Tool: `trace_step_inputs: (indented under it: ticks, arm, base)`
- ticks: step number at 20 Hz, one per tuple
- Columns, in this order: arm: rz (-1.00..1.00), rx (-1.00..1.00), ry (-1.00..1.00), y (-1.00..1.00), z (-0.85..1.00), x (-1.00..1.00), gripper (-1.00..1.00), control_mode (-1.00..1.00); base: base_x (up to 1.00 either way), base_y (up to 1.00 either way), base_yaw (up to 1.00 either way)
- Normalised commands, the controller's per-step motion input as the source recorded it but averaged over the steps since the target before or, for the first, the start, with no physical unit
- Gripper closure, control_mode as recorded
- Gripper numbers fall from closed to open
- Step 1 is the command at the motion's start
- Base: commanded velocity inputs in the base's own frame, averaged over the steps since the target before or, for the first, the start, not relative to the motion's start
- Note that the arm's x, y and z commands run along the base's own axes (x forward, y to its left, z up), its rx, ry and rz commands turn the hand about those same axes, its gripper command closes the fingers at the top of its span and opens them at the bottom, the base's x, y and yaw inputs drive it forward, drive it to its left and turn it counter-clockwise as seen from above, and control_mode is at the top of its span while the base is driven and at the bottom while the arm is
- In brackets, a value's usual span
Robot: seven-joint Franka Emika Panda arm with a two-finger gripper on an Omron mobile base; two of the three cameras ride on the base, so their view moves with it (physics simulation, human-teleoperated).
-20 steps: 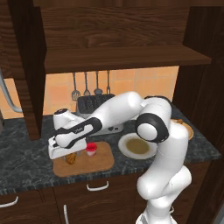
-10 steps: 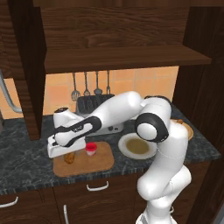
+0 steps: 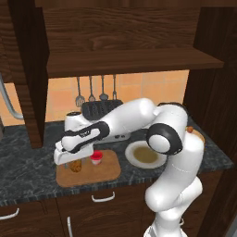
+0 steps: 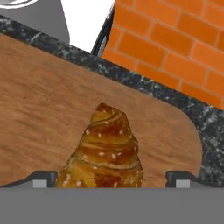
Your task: From the different types of pastries on the counter, select a croissant and place it on the cutting board. Then retrieve a jar of jam from the cabinet and place it alongside the croissant on the cutting board.
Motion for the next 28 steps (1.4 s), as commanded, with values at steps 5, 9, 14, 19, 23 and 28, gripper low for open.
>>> trace_step_inputs:
  ticks: [5, 9, 14, 19, 23, 28]
  arm:
    - [0.22, 0.01, 0.00, 0.00, 0.68, 0.00, -1.00, -1.00]
    - [0.24, 0.03, 0.00, -0.02, 0.48, -0.08, -1.00, -1.00]
    - [0.16, 0.00, 0.00, -0.05, 0.30, -0.73, -1.00, -1.00]
    - [0.10, 0.00, 0.00, -0.51, 0.16, -0.97, -1.00, -1.00]
    - [0.08, 0.04, 0.00, -0.99, 0.00, -0.96, -1.00, -1.00]
    - [0.04, 0.19, 0.00, -0.73, 0.00, -1.00, -1.00, -1.00]
  base:
    - [0.00, 0.00, 0.00]
    - [0.00, 0.00, 0.00]
    - [0.00, 0.00, 0.00]
    - [0.00, 0.00, 0.00]
    - [0.00, 0.00, 0.00]
    - [0.00, 0.00, 0.00]
